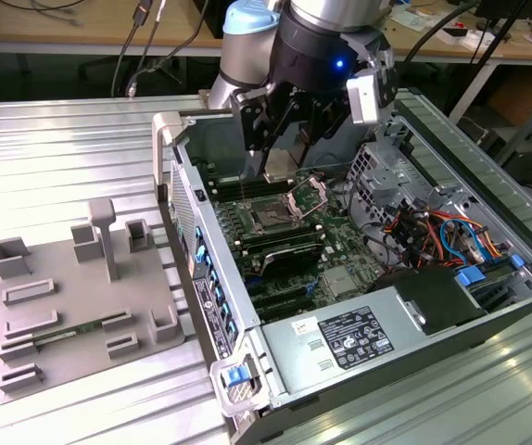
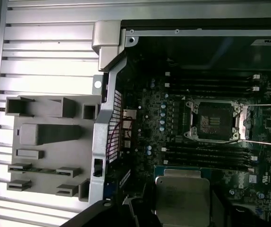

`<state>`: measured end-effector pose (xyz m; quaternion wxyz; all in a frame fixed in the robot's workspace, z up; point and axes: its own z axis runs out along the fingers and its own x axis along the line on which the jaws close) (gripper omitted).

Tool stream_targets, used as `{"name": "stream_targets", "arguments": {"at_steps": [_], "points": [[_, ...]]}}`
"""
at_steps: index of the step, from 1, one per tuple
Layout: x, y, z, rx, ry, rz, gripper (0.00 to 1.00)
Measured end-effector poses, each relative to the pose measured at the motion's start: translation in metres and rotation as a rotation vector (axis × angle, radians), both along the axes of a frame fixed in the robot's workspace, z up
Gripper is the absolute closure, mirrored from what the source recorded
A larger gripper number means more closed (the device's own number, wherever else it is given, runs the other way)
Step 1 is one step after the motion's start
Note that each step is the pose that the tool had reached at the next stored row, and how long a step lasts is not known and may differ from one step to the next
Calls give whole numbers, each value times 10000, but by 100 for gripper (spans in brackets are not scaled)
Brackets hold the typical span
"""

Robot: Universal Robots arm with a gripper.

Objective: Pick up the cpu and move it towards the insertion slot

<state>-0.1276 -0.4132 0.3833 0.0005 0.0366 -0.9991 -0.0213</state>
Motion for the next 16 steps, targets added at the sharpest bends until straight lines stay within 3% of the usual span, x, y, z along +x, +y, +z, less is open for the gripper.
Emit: {"name": "stream_targets", "arguments": {"at_steps": [3, 5, 6, 9, 16], "points": [[28, -1, -12, 48, 1, -13, 45], [46, 0, -23, 308, 0, -121, 45], [55, 0, -32, 386, -1, -177, 45], [92, 0, -58, 428, -2, -258, 45], [176, 0, -96, 431, -1, -264, 45]]}}
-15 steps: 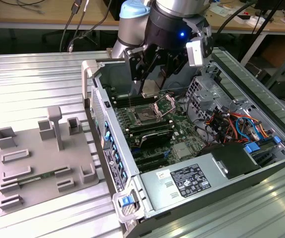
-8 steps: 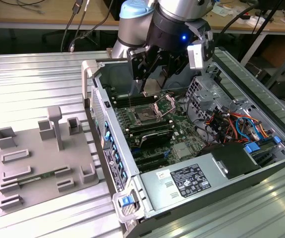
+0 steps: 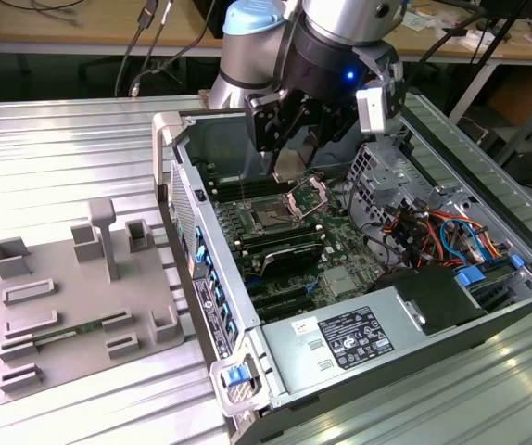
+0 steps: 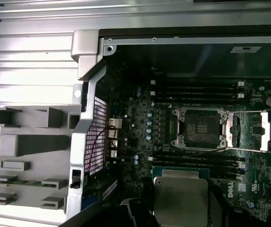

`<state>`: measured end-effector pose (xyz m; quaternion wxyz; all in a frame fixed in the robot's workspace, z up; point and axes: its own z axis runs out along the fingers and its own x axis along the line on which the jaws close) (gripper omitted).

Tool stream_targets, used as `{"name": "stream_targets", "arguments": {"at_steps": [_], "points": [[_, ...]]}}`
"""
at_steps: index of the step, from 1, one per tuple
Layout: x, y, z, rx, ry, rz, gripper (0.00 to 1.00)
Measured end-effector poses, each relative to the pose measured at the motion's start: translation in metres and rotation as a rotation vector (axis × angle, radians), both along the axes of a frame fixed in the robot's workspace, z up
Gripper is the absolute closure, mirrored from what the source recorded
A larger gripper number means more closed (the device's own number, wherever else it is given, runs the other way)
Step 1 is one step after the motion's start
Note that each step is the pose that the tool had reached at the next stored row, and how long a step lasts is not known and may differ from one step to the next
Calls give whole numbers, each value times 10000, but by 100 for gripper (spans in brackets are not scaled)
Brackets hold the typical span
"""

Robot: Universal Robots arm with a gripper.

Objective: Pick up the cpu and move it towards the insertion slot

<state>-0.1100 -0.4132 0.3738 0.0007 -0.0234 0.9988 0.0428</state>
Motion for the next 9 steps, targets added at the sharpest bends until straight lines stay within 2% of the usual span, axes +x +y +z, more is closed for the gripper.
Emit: {"name": "stream_targets", "arguments": {"at_steps": [9], "points": [[83, 0, -45, 2, 0, -12, 45]]}}
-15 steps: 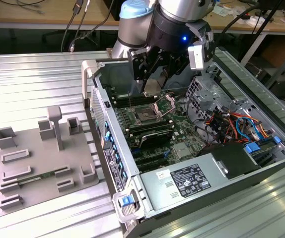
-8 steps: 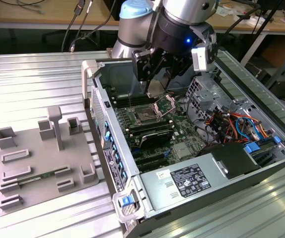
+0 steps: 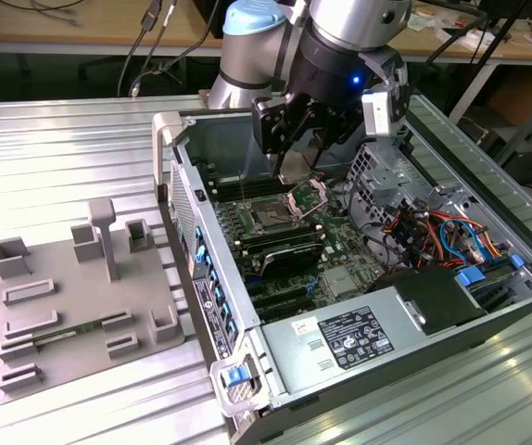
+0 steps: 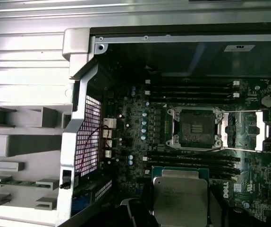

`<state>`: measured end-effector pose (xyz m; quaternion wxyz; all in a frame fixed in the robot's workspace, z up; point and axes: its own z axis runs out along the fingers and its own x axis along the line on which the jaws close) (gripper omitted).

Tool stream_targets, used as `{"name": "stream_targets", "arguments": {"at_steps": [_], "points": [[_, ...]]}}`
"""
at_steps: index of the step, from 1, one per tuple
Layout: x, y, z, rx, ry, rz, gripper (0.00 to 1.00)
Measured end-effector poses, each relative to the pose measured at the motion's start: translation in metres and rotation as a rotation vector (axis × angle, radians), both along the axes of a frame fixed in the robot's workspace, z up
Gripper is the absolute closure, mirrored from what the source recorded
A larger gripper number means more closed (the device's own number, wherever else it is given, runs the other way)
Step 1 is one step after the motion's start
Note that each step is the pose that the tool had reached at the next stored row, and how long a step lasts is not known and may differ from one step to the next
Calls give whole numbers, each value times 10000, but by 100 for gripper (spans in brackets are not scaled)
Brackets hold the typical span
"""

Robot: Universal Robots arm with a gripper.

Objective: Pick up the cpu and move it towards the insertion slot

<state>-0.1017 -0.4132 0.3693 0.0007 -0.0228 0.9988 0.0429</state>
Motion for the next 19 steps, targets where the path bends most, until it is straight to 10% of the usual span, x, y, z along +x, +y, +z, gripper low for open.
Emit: {"name": "stream_targets", "arguments": {"at_steps": [19], "points": [[184, 10, -64, 3, 1, -4, 45]]}}
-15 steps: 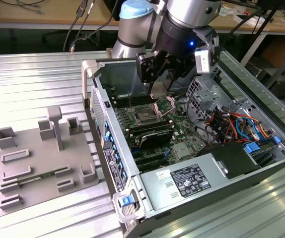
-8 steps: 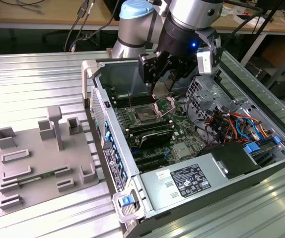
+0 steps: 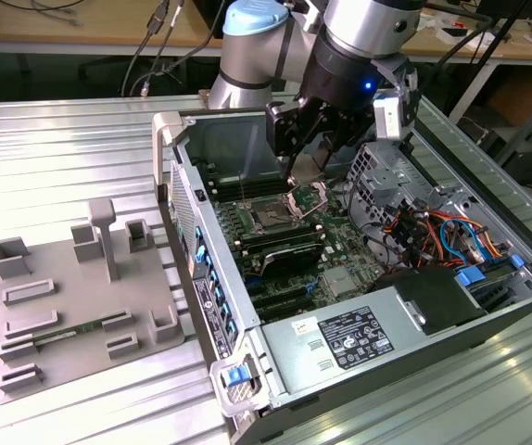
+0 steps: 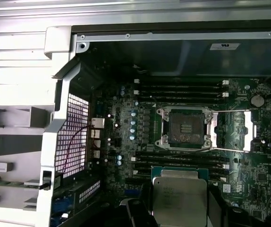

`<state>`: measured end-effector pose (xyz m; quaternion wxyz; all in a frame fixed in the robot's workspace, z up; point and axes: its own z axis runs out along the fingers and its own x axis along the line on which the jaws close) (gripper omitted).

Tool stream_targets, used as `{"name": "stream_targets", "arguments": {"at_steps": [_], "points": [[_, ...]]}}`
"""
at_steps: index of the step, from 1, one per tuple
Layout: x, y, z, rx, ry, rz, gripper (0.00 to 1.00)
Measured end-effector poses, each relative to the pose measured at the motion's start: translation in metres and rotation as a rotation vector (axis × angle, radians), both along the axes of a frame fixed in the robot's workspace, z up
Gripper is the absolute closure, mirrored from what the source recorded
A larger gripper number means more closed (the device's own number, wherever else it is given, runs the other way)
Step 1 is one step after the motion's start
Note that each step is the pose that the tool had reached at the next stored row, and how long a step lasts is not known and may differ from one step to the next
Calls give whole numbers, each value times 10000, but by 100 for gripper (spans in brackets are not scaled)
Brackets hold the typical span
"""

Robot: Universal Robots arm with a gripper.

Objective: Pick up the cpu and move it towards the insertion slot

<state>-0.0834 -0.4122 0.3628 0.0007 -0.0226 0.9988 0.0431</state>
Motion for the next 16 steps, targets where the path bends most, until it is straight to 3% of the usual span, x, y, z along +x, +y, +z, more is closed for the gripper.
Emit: {"name": "stream_targets", "arguments": {"at_steps": [16], "points": [[192, 15, -46, -1, 0, -1, 45]]}}
